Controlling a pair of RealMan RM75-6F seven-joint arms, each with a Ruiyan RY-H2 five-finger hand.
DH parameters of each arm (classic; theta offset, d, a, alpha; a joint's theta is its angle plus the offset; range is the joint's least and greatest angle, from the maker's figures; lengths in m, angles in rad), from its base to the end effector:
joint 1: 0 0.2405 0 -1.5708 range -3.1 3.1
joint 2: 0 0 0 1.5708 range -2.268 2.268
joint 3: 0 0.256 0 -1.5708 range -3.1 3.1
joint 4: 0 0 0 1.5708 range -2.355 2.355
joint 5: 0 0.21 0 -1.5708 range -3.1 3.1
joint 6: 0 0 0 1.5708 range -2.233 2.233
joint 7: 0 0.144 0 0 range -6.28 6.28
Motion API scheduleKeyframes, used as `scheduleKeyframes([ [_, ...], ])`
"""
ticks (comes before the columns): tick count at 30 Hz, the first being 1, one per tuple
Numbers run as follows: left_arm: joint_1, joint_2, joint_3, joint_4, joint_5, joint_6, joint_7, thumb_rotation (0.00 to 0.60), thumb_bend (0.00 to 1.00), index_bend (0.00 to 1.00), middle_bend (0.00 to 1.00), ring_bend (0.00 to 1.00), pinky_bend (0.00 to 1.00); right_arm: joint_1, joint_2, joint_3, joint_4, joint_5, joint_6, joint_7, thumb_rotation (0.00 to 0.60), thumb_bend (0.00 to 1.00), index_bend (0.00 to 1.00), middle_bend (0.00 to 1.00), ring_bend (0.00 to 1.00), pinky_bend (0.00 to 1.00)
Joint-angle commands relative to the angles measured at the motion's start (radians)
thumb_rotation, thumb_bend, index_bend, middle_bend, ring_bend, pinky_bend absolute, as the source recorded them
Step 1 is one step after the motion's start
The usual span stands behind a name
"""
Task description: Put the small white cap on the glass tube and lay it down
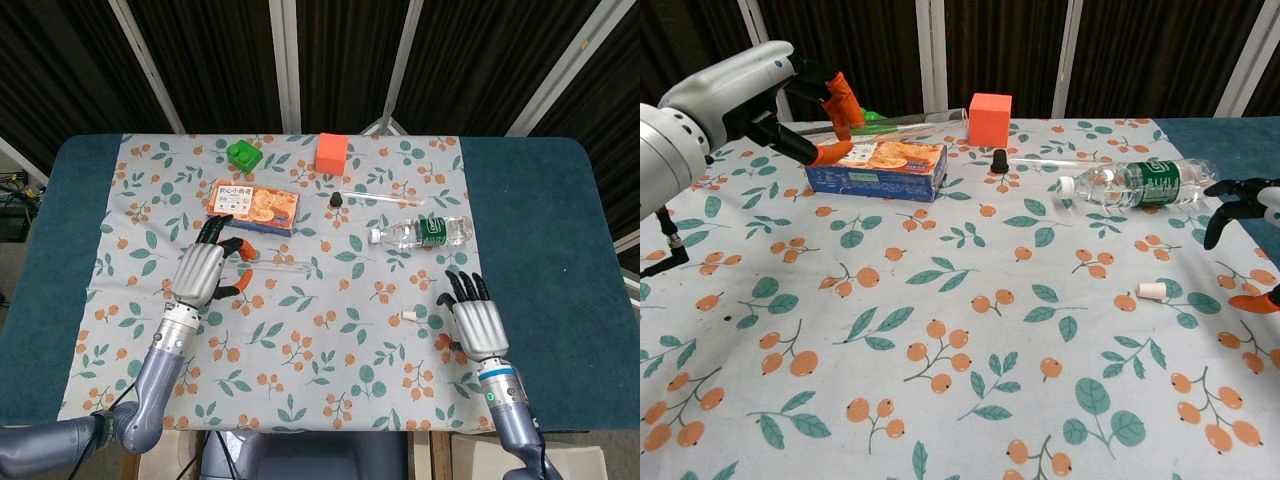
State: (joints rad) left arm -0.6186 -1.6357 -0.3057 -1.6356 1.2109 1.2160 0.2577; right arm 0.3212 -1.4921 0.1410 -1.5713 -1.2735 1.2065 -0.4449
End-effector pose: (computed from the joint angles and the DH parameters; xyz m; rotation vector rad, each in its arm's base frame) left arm -0.1061 0.3204 0.0100 -1.5362 -1.0841 -1.3500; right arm -0.2455 -0.2546 0.0238 1.5896 -0.9439 0.7920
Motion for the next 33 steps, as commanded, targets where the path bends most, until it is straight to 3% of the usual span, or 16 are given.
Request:
scheduleKeyframes([
  [1,-0.002,0.004,0.001,-0.002,-0.001,0.0,0.001,0.6,0.75,0.54,0.49,0.08,0.0,0.008,-0.038,-0.004,0.021,0.021,-0.004,-0.007,0.6,0.23,0.41,0.1,0.0,0.0],
  [26,-0.015,0.022,0.003,0.026,-0.021,-0.011,-0.025,0.6,0.75,0.55,0.49,0.08,0.0,0.065,-0.214,0.043,0.155,0.099,-0.006,-0.018,0.6,0.23,0.47,0.14,0.0,0.0],
  [33,-0.014,0.033,0.005,0.04,-0.023,-0.015,-0.044,0.6,0.75,0.55,0.49,0.08,0.0,0.075,-0.238,0.049,0.179,0.122,-0.011,-0.023,0.6,0.3,0.5,0.14,0.0,0.0],
])
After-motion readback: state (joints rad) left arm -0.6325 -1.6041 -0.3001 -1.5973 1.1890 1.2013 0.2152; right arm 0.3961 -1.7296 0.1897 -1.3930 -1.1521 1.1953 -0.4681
